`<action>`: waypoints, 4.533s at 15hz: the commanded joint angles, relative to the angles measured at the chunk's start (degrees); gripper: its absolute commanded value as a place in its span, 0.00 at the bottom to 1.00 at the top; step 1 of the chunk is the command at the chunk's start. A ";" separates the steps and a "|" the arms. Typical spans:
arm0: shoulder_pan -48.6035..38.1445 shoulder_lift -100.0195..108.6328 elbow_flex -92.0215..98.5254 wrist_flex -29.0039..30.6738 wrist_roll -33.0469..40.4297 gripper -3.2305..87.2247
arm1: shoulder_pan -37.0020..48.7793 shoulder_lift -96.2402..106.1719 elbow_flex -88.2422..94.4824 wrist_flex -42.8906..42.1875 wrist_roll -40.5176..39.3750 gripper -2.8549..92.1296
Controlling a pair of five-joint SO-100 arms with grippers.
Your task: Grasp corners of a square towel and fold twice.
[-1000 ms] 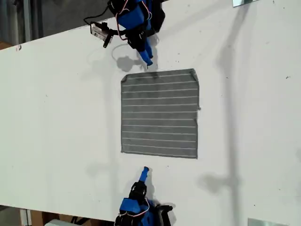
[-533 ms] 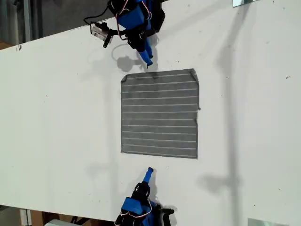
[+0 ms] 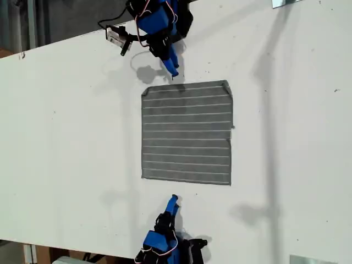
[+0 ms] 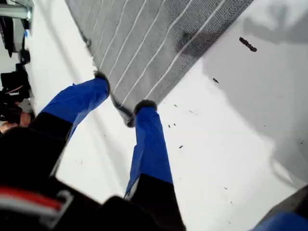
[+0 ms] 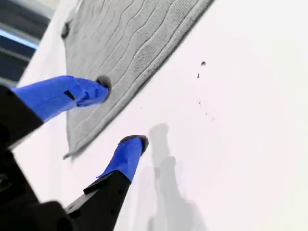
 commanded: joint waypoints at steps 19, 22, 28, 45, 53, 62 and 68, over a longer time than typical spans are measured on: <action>1.23 -2.11 0.62 -1.32 -9.58 0.28 | -28.92 -77.61 -39.99 -7.56 10.37 0.45; 1.05 -2.02 0.70 -1.41 -9.84 0.28 | -34.63 -83.06 -43.59 -14.24 12.74 0.43; 0.97 -1.93 0.70 -1.41 -9.32 0.28 | -31.20 -99.93 -52.21 -24.17 4.13 0.42; 8.26 -18.63 -18.90 -8.88 -13.27 0.26 | -24.61 -108.90 -51.94 -31.82 -1.05 0.03; 23.73 -94.66 -53.96 -28.21 -22.41 0.27 | -25.40 -109.16 -52.03 -32.26 -0.97 0.03; 25.49 -126.91 -78.40 -33.84 -19.86 0.30 | -25.58 -109.34 -52.82 -32.26 -1.32 0.03; 25.14 -136.41 -90.62 -28.04 -20.83 0.03 | -26.02 -109.16 -53.26 -31.73 -1.32 0.03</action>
